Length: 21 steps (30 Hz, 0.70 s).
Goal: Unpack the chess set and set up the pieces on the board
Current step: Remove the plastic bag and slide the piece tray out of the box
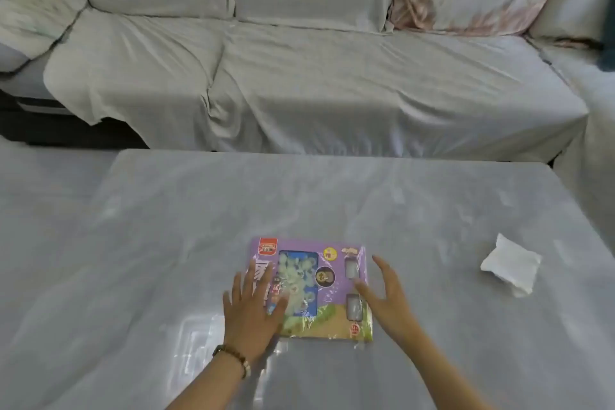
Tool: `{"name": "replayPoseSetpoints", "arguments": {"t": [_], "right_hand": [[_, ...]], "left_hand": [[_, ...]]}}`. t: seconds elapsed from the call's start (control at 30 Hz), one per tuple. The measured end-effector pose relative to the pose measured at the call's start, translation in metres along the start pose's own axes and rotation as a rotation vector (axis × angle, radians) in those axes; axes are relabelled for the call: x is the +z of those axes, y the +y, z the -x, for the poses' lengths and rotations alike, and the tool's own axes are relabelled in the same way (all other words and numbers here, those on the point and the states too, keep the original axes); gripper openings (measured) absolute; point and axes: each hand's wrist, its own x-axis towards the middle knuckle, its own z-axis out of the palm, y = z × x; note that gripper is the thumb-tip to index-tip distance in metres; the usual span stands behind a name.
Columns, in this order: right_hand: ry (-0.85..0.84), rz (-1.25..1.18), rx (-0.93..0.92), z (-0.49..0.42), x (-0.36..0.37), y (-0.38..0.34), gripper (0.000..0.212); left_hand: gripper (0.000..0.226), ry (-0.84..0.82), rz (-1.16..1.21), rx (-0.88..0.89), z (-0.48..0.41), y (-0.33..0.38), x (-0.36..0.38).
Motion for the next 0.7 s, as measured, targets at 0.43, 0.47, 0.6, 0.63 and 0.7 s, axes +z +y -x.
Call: {"name": "replayPoseSetpoints", "arguments": {"t": [0.43, 0.47, 0.6, 0.63, 0.7], "right_hand": [[0.057, 0.119, -0.369, -0.047, 0.056, 0.108, 0.075], [0.061, 0.124, -0.375, -0.048, 0.056, 0.108, 0.075], [0.067, 0.114, -0.369, -0.047, 0.056, 0.108, 0.080], [0.068, 0.096, -0.351, -0.046, 0.056, 0.108, 0.083], [0.095, 0.069, -0.298, -0.047, 0.056, 0.108, 0.091]], "left_hand": [[0.083, 0.382, -0.092, 0.220, -0.030, -0.041, 0.065], [0.086, 0.389, -0.105, 0.226, -0.030, -0.041, 0.066], [0.090, 0.414, -0.137, 0.236, -0.031, -0.040, 0.066], [0.089, 0.404, -0.142, 0.226, -0.030, -0.039, 0.067], [0.086, 0.409, -0.141, 0.218, -0.031, -0.038, 0.066]]}}
